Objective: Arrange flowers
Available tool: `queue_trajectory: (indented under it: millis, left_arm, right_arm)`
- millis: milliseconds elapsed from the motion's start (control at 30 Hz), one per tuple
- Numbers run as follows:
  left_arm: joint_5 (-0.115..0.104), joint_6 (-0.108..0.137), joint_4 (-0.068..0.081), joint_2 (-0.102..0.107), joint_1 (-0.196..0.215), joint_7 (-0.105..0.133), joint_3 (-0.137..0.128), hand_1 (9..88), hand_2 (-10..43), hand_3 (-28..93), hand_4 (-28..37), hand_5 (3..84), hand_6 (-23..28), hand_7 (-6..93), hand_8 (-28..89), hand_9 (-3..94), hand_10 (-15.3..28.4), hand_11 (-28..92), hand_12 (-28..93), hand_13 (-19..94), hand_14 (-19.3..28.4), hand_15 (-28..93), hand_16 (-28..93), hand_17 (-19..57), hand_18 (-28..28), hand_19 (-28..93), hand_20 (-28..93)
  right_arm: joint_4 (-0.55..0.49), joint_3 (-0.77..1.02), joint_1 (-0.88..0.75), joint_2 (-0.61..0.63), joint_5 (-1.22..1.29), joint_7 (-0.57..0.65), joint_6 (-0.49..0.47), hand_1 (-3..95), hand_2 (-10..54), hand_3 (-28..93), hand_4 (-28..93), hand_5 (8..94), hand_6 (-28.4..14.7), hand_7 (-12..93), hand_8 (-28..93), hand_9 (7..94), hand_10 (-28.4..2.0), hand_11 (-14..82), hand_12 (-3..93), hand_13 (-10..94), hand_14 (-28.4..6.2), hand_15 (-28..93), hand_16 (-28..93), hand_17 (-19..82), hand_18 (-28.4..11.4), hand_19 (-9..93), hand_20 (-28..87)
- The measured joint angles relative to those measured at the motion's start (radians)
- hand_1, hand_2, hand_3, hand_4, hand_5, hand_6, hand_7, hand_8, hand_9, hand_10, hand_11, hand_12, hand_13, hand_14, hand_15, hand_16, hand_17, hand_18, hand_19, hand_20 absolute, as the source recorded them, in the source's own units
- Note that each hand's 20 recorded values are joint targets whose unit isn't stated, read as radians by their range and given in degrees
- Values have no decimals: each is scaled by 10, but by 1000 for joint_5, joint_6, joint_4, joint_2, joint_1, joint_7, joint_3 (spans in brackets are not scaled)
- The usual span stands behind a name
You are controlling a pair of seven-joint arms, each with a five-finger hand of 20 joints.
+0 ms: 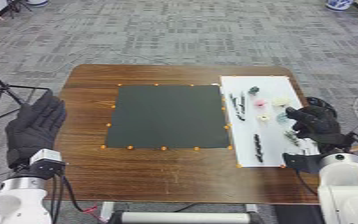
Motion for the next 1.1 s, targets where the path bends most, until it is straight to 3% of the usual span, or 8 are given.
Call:
queue_trajectory:
  millis: [133,267,400,633,767,900,1100]
  left_arm:
    - [-2,0,0,0,-1,-1,0,246,144,715,-283,402,94,67,-71,285,153,166,85,199,134,167,-32,-52,79,242,61]
    - [-2,0,1,0,-4,-4,0,246,144,715,-283,404,94,69,-71,289,154,171,88,202,136,172,-33,-53,80,244,61]
    - [-2,0,1,1,-5,-6,0,246,144,714,-283,405,95,71,-72,292,154,172,89,203,138,175,-34,-54,82,248,61]
    - [-2,0,1,1,-5,-8,0,245,145,715,-283,406,95,72,-73,295,156,175,90,205,138,179,-34,-56,83,251,60]
    - [-2,0,1,1,-5,-8,0,245,145,715,-283,406,95,72,-73,295,156,176,91,205,139,181,-34,-56,84,252,59]
    - [-3,0,1,1,-5,-8,1,245,145,715,-283,407,95,71,-73,295,155,174,90,206,140,182,-34,-56,84,252,59]
    - [-2,-1,1,1,-6,-11,0,244,146,715,-283,405,94,70,-73,295,156,172,91,206,140,182,-35,-57,85,252,59]
  right_arm:
    - [-3,-62,11,12,-211,54,-215,233,-95,670,-281,462,-66,600,-214,496,-177,621,566,525,-172,793,493,254,-236,768,439]
    - [-2,-216,69,46,-371,196,-292,236,-95,668,-282,463,-75,594,-215,497,-188,618,567,529,-176,794,498,259,-242,769,440]
    - [-2,-255,93,52,-546,235,-362,241,-95,666,-275,460,-86,570,-208,489,-201,610,563,530,-179,793,500,264,-248,773,435]
    - [16,-326,125,69,-859,271,-372,280,-95,644,-274,514,-93,506,-181,518,-210,603,543,558,-183,788,487,281,-264,790,417]
    - [36,-380,163,75,-848,306,-385,297,-95,637,-281,553,-90,454,-158,543,-205,596,536,583,-181,782,490,296,-271,801,409]
    - [75,-432,215,73,-811,329,-408,298,-95,648,-283,593,-81,329,-99,560,-200,583,515,589,-179,775,489,299,-272,806,394]
    - [94,-442,238,66,-800,328,-450,318,-95,644,-282,620,-72,279,-87,585,-189,568,498,596,-175,764,479,300,-272,803,390]
